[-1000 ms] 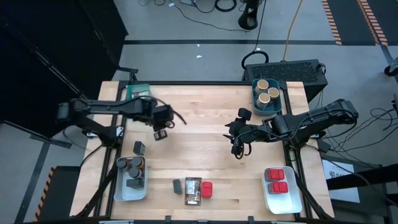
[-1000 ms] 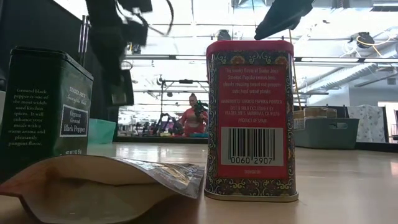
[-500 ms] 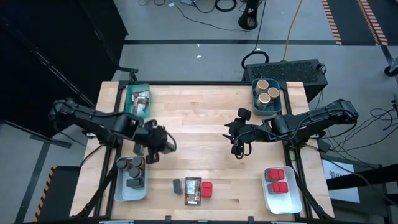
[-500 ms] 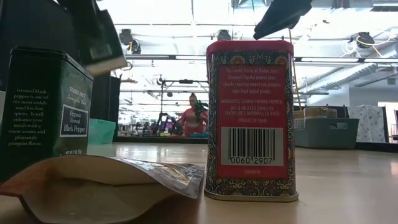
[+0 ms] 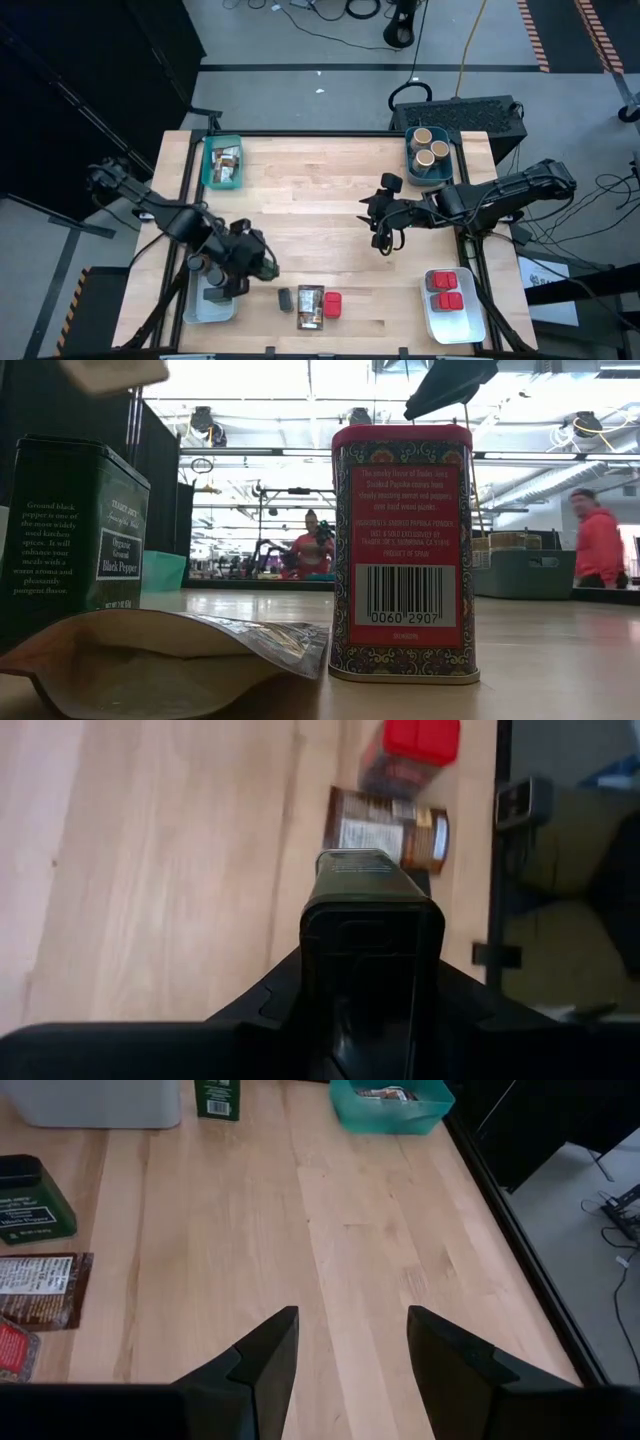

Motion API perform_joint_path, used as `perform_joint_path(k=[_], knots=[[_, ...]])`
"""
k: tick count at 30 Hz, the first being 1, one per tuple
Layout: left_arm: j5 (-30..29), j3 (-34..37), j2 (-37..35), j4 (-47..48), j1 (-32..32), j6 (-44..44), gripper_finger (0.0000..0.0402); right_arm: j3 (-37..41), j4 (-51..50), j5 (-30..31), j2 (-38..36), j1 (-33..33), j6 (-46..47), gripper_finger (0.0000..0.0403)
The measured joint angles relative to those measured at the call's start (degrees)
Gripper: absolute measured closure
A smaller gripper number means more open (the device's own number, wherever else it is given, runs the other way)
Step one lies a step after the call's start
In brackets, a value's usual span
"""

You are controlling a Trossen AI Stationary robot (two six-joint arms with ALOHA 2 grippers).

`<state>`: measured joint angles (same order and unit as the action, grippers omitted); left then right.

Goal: Sort spices by type
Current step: Put the top black seasoning can into the gray bin

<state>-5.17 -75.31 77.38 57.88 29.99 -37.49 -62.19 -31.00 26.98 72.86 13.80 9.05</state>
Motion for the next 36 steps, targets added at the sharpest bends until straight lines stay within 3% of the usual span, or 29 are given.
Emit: perform_joint_path(k=[4, 10, 17, 27, 36], knots=[[1.6, -3.1, 1.5, 7.8, 3.8, -4.9, 0.0278, 0.0, 0.6, 0.0, 0.0, 0.0, -0.3, 0.0231], [12.7, -3.7, 2.7, 18.1, 13.2, -20.7, 0.0278, 0.0, 0.9, 0.0, 0.0, 0.0, -0.3, 0.0231], [10.9, -3.7, 3.2, 17.8, 21.5, -29.5, 0.0278, 0.0, 1.9, 0.0, 0.0, 0.0, -0.6, 0.0231], [7.0, -3.7, 8.3, 18.5, 26.5, -29.1, 0.0278, 0.0, 3.1, -0.1, 0.0, 0.0, -0.9, 0.0231], [5.2, -3.7, 13.5, 16.1, 27.0, -21.5, 0.0278, 0.0, 3.1, -0.3, 0.0, 0.0, -0.8, 0.0231]])
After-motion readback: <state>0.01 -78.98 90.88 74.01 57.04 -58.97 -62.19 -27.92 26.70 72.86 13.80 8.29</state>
